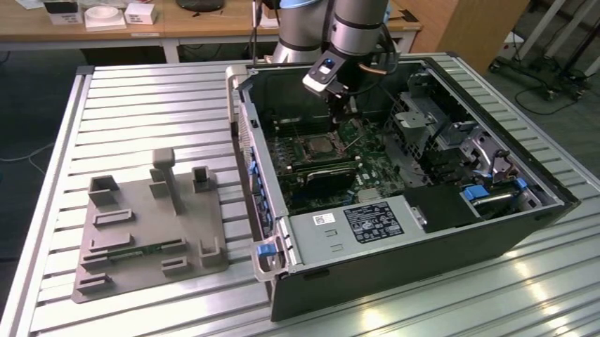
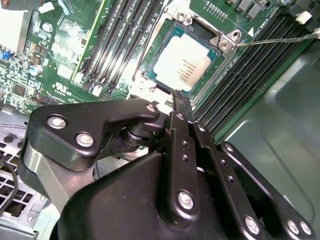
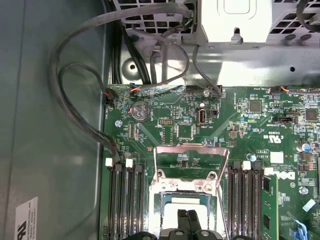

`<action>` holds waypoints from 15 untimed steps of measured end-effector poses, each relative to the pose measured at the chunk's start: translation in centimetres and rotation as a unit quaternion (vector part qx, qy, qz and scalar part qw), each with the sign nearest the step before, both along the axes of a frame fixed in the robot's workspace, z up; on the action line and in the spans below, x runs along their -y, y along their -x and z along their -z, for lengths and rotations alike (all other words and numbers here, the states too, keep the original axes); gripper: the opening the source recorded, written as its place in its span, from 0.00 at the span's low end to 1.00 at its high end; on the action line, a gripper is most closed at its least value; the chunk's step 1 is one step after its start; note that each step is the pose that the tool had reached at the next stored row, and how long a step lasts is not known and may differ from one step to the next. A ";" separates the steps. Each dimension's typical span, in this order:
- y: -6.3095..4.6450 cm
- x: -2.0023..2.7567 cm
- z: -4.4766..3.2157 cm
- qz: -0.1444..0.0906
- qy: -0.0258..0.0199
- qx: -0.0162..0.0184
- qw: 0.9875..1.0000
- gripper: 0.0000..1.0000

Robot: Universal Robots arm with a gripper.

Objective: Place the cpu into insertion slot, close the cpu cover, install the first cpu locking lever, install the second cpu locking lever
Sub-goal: 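Close the cpu cover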

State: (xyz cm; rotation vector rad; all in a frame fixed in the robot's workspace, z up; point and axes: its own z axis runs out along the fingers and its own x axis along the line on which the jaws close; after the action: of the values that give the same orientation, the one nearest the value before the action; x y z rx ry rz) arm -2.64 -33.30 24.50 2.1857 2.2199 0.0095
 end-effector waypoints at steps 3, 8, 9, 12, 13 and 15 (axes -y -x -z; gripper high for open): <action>0.0 0.00 -0.14 0.000 0.000 0.000 1.000 0.10; 0.0 0.00 -0.15 0.000 0.000 0.000 1.000 0.10; 0.0 0.00 -0.15 0.000 0.000 0.000 1.000 0.10; -0.1 0.00 -0.15 0.000 0.000 0.000 1.000 0.10; -0.1 0.00 -0.15 0.000 0.000 0.000 1.000 0.10; -0.1 0.00 -0.15 0.000 0.000 0.000 1.000 0.10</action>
State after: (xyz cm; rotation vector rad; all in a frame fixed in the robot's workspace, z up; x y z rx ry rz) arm -2.52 -33.30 24.66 2.1855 2.2201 0.0095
